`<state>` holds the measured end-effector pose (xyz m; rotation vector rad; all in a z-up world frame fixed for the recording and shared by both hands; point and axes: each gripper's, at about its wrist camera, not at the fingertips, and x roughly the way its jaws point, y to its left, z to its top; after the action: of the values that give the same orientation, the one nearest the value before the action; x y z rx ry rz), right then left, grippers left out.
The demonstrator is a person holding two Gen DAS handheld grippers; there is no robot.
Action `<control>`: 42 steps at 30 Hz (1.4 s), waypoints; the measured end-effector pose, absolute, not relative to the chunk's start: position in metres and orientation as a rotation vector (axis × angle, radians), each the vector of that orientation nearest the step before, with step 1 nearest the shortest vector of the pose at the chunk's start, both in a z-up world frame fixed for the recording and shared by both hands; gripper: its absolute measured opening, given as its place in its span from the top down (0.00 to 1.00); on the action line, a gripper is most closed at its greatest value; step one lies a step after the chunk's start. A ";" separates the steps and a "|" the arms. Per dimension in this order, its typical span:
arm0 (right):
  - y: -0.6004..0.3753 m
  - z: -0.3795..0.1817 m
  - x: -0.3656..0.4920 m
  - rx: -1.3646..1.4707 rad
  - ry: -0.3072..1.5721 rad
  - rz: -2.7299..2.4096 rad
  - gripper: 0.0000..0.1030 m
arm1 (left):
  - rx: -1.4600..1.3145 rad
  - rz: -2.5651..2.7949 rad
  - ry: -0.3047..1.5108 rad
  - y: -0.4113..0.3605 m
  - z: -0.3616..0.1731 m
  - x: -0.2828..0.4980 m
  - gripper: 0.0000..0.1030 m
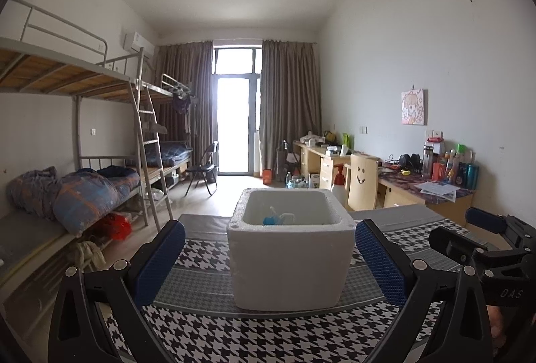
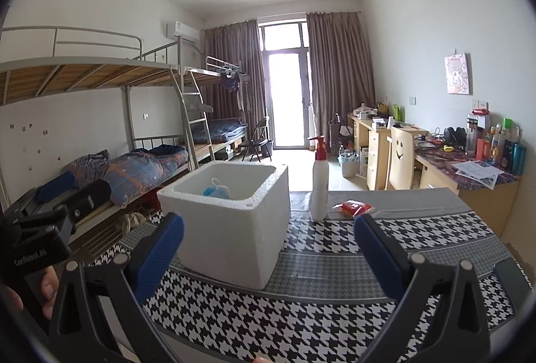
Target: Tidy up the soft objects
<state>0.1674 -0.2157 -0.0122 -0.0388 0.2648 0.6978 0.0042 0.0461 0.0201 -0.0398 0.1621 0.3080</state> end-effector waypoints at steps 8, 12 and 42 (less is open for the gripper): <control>-0.220 -0.019 0.165 -0.034 0.277 0.694 0.01 | -0.058 0.300 0.181 0.049 0.010 0.003 0.01; -0.221 -0.022 0.160 -0.037 0.265 0.697 0.01 | -0.062 0.284 0.179 0.047 0.007 0.000 0.01; -0.222 -0.031 0.151 -0.051 0.281 0.697 0.01 | -0.071 0.241 0.215 0.041 0.002 -0.006 0.01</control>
<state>0.1515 -0.2220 -0.0310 -0.0509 0.2810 0.6973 -0.0055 0.0408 0.0019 -0.0714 0.2147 0.2411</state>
